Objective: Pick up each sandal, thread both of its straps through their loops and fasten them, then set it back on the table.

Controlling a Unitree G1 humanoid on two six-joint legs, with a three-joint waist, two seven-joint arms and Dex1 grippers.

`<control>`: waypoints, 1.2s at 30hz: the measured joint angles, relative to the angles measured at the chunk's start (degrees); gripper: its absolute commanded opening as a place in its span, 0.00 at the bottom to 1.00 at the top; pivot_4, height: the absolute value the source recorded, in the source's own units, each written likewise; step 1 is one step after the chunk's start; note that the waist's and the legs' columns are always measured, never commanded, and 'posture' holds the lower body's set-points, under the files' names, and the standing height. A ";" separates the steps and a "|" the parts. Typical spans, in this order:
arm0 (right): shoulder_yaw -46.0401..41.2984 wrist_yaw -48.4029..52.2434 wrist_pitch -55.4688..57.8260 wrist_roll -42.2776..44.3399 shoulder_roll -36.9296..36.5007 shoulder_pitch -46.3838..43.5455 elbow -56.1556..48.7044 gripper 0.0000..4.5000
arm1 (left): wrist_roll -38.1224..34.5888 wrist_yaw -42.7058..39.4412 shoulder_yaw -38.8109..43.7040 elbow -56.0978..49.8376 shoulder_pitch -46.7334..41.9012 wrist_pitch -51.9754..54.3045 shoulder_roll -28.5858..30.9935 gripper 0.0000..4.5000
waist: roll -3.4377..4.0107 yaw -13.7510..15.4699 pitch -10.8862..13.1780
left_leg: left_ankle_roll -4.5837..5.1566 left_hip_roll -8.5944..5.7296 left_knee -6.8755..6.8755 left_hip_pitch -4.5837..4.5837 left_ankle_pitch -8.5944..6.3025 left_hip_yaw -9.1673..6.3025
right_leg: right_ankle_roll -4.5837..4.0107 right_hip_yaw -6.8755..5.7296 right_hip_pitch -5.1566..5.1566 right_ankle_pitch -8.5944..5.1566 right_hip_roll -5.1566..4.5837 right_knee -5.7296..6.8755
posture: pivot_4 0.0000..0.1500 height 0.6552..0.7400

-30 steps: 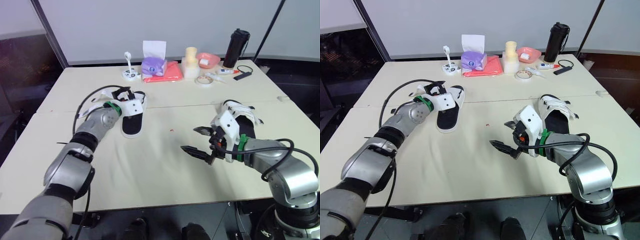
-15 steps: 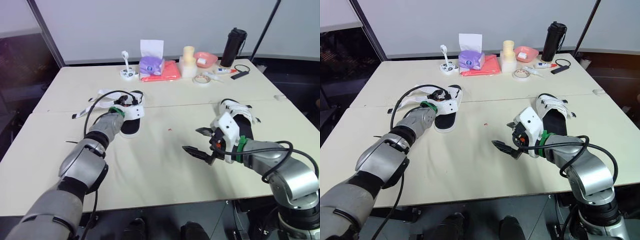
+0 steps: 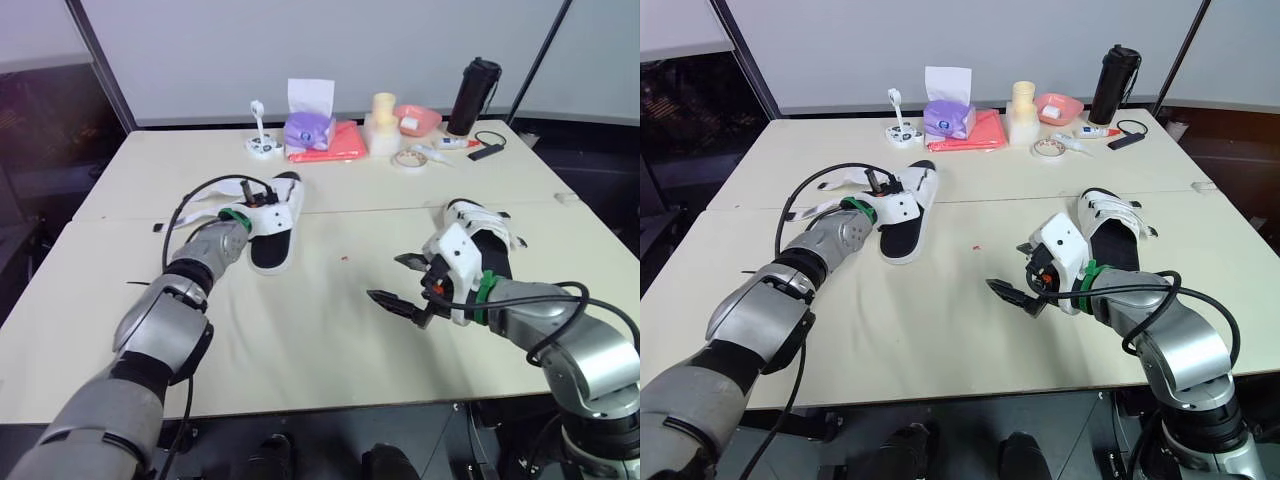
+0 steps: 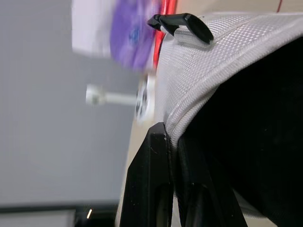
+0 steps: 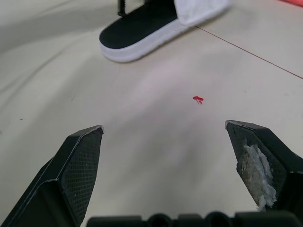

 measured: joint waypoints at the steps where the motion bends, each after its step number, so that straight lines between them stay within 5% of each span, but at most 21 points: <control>1: -0.01 0.07 -0.27 0.09 -0.48 0.00 0.30 1.00 | -0.17 -1.54 -0.02 -0.59 0.00 -4.51 0.28 0.01 | -0.02 -0.07 0.01 | 0.00 -0.02 0.01 -0.03 0.00 0.01 | 0.01 0.01 -0.02 0.01 -0.01 -0.01 | 1.00 1.00; 11: -3.92 2.74 -5.16 0.43 -7.85 0.00 5.42 1.00 | -1.47 -18.57 -3.10 -5.84 0.00 -46.14 5.94 0.01 | -0.02 -0.36 0.02 | 0.02 0.00 -0.02 0.00 -0.01 0.09 | 0.00 0.05 -0.04 0.01 -0.01 -0.01 | 1.00 1.00; 18: -6.00 4.84 -8.60 0.39 -11.82 0.37 8.75 1.00 | -7.19 -23.70 -5.69 -6.11 1.24 -62.57 6.39 0.01 | -0.02 -0.35 0.02 | 0.04 0.00 0.02 0.03 -0.01 0.08 | 0.00 0.05 0.00 0.02 -0.01 0.01 | 1.00 1.00; 23: -6.11 5.01 -9.11 0.48 -11.97 0.74 8.90 1.00 | -6.20 -23.49 -6.51 -7.76 3.70 -65.08 6.57 0.01 | -0.02 -0.51 0.02 | 0.04 0.00 0.04 0.04 0.00 0.08 | 0.00 0.05 0.00 0.01 0.00 0.07 | 1.00 1.00; 27: -6.10 5.01 -9.11 0.65 -11.97 0.74 8.84 1.00 | 1.66 -17.84 -6.10 -10.97 3.97 -59.63 7.07 0.01 | -0.02 -0.38 0.02 | 0.05 0.00 0.09 0.04 0.00 0.08 | 0.01 0.04 0.04 0.01 0.00 0.09 | 1.00 1.00; 36: -6.05 4.69 -9.10 1.58 -11.97 1.09 8.43 1.00 | 24.38 11.06 -13.01 -12.81 1.43 -48.84 7.04 0.01 | -0.02 -0.30 0.02 | 0.05 -0.02 0.11 0.04 0.00 0.08 | 0.03 0.04 0.05 0.01 0.00 0.10 | 1.00 1.00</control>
